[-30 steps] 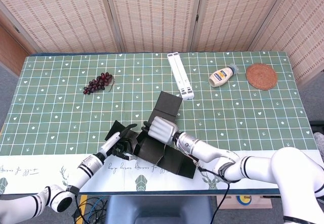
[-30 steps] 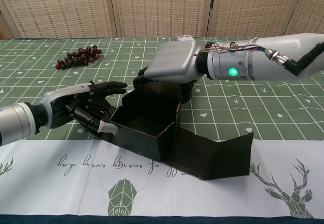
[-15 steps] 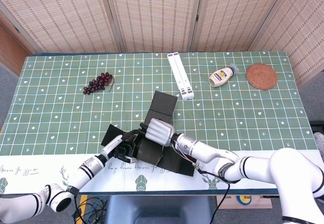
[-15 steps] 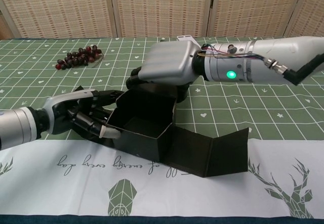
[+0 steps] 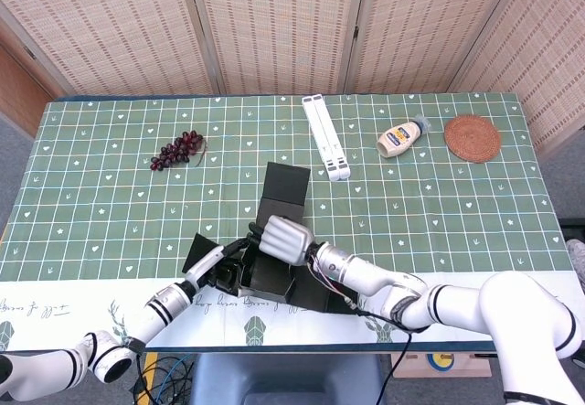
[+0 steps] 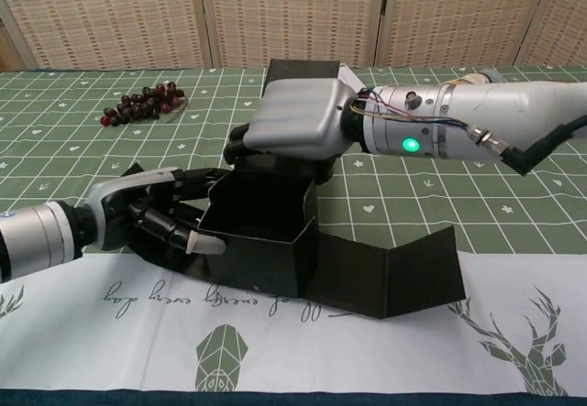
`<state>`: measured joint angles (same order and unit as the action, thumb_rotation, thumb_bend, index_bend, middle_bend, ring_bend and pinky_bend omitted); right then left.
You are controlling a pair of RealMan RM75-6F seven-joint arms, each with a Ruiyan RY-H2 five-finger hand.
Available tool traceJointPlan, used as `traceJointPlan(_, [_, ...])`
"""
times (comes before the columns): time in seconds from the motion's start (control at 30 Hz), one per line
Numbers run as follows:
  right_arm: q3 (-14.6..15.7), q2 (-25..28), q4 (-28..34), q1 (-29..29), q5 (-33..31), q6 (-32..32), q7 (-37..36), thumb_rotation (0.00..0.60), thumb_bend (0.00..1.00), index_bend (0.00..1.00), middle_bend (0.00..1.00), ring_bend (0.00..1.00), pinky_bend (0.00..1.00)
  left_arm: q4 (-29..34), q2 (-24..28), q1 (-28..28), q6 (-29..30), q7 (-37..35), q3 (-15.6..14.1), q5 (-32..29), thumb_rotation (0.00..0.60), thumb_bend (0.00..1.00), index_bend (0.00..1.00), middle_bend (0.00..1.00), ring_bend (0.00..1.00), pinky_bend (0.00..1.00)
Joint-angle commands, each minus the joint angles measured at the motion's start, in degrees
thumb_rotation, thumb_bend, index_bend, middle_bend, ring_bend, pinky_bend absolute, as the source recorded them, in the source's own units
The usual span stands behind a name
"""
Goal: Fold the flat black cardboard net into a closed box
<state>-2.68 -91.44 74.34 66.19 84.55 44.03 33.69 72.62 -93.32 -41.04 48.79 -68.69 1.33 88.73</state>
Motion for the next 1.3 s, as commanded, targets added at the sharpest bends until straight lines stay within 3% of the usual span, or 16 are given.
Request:
traceJointPlan(0.03, [-0.3, -0.1, 0.4, -0.4, 0.0, 0.4, -0.3, 0.6, 0.35, 0.12, 0.27, 0.82, 1.0, 0.0, 0.0, -0.1, 0.1, -0.3, -0.1, -0.1, 0.6, 0.05, 0.26, 0.19, 0.6, 0.77])
traceJointPlan(0.17, [-0.7, 0.4, 1.9, -1.0, -0.7, 0.4, -0.7, 0.6, 0.35, 0.0, 0.2, 0.81, 1.0, 0.1, 0.1, -0.3, 0.4, -0.5, -0.2, -0.2, 0.6, 0.05, 0.26, 0.2, 0.6, 0.77])
traceJointPlan(0.57, [-1.0, 2.7, 5.8, -2.8, -1.4, 0.8, -1.4, 0.6, 0.35, 0.0, 0.01, 0.74, 1.0, 1.3, 1.4, -0.8, 0.2, 0.0, -0.4, -0.9, 0.6, 0.05, 0.26, 0.2, 0.6, 0.77])
traceJointPlan(0.97, [-1.6, 7.4, 10.9, -6.7, 0.1, 6.7, -4.5, 0.6, 0.35, 0.0, 0.0, 0.72, 1.0, 2.7, 4.3, -0.4, 1.6, 0.1, 0.4, -2.1, 0.6, 0.05, 0.26, 0.2, 0.6, 0.77])
traceJointPlan(1.3, [-2.8, 13.2, 14.3, -14.6, -3.7, 14.9, -9.6, 0.6, 0.35, 0.0, 0.0, 0.72, 1.0, 6.7, 11.2, 0.9, 3.2, -3.2, 1.0, -2.8, 0.6, 0.05, 0.27, 0.22, 0.6, 0.78])
